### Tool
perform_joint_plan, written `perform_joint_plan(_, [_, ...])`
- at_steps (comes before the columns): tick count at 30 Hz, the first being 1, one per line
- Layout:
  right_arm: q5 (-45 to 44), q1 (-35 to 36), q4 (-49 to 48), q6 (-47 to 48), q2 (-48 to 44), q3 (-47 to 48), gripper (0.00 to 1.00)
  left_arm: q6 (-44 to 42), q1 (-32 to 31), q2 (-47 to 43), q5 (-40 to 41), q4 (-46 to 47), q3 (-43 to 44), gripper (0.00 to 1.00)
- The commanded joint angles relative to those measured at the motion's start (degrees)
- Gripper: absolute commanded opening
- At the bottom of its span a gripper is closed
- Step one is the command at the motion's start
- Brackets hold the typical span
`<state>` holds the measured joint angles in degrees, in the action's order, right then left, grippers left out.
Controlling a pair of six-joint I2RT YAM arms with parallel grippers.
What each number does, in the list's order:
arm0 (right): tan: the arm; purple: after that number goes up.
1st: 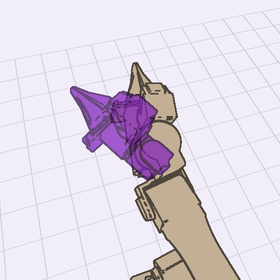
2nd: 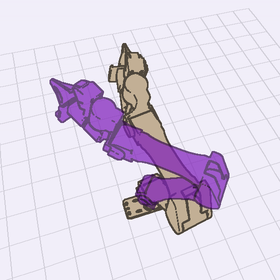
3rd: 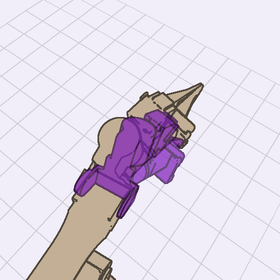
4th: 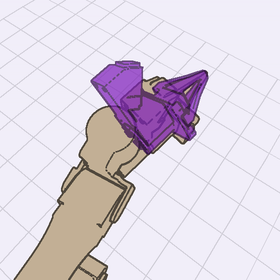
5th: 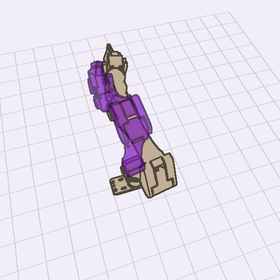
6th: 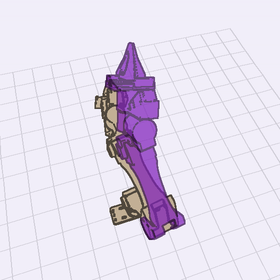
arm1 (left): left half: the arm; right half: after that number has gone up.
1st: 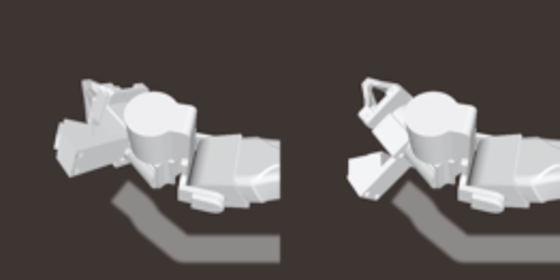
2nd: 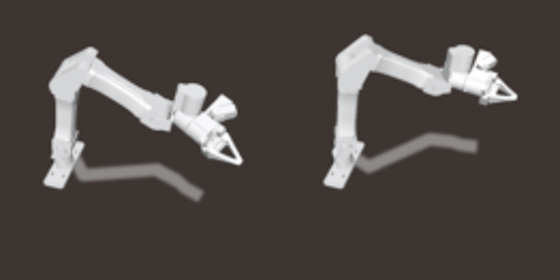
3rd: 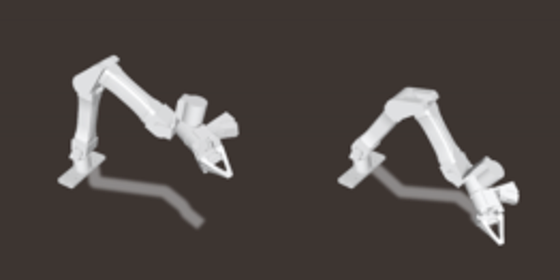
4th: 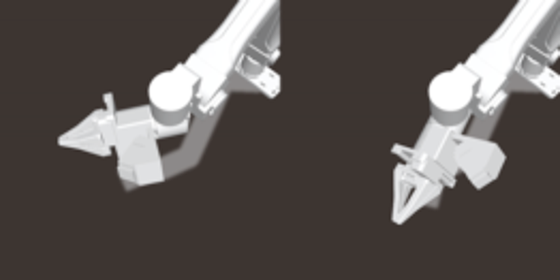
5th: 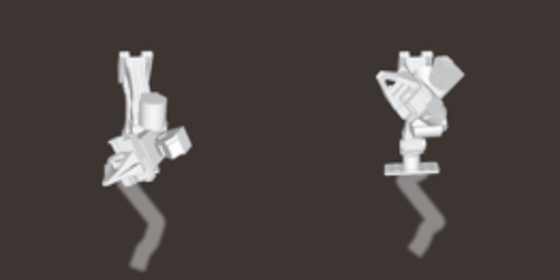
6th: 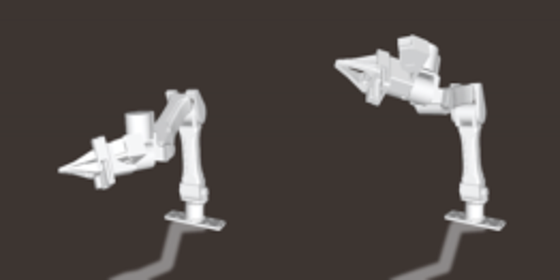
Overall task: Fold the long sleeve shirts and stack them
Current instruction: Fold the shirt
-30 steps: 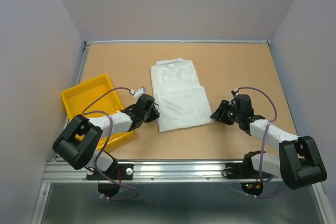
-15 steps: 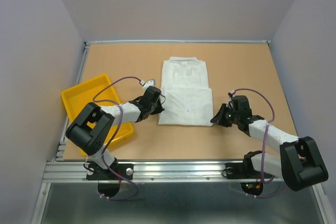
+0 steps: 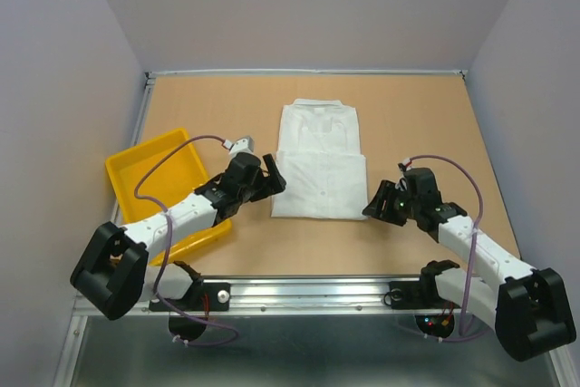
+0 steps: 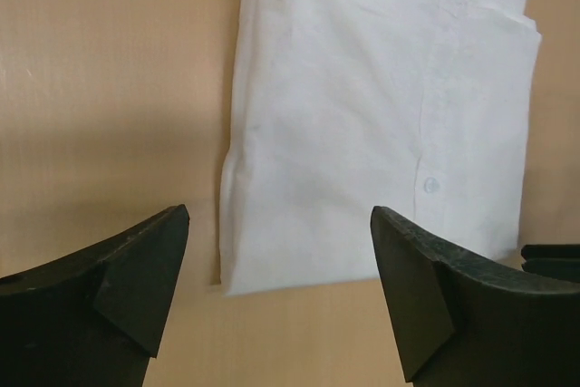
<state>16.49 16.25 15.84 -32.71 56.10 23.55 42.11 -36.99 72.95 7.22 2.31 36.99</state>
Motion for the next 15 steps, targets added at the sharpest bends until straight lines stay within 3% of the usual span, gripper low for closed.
perform_joint_plan(1, [0.64,0.71,3.15,4.32,0.06,6.06,0.59,4.29,0.08,-5.09,-5.72,-2.04,-4.72,0.96])
perform_joint_plan(6, [-1.11,0.98,4.11,3.01,0.77,6.60,0.60,5.71,0.17,-5.54,-6.87,-0.64,-6.76,0.99])
perform_joint_plan(10, [-1.11,1.33,4.20,0.02,-0.28,5.89,0.60,4.39,0.34,-3.17,-6.87,-0.64,-4.74,0.89])
perform_joint_plan(15, [-1.90,1.85,4.03,-4.11,-0.99,6.50,0.59,-7.08,0.43,1.30,-2.84,-1.34,6.75,0.88])
